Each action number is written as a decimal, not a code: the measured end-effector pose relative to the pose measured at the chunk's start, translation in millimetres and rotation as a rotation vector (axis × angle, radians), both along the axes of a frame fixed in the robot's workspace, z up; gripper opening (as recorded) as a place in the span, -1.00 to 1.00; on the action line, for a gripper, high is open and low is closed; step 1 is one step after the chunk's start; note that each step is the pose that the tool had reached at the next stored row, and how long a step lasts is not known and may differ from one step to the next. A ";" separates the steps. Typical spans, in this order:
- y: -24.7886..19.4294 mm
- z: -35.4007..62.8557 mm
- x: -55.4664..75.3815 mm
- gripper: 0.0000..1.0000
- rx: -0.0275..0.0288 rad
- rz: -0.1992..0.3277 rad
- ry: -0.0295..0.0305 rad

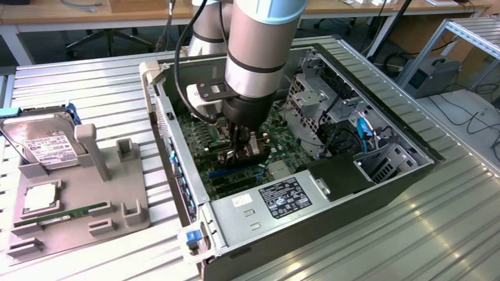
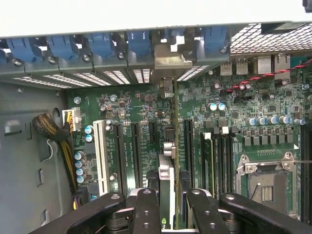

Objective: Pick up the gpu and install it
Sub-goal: 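Insert the gpu into the slot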

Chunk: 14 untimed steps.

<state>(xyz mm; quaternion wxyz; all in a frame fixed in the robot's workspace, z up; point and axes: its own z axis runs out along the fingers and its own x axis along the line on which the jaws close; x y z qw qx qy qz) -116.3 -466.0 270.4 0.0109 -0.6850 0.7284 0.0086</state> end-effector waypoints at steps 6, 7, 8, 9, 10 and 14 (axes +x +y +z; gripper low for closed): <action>0.1 -2.4 -0.1 -0.47 0.0000 0.000 0.0000; 0.3 -2.8 -0.2 -0.47 0.0000 0.000 0.0000; 0.7 -3.1 -0.2 -0.47 -0.0001 0.000 0.0000; 1.1 -3.3 -0.2 -0.47 -0.0001 -0.001 0.0000; 1.7 -3.6 -0.2 -0.47 0.0000 -0.001 0.0000; 2.0 -4.2 -2.1 -0.47 0.0000 -0.003 0.0000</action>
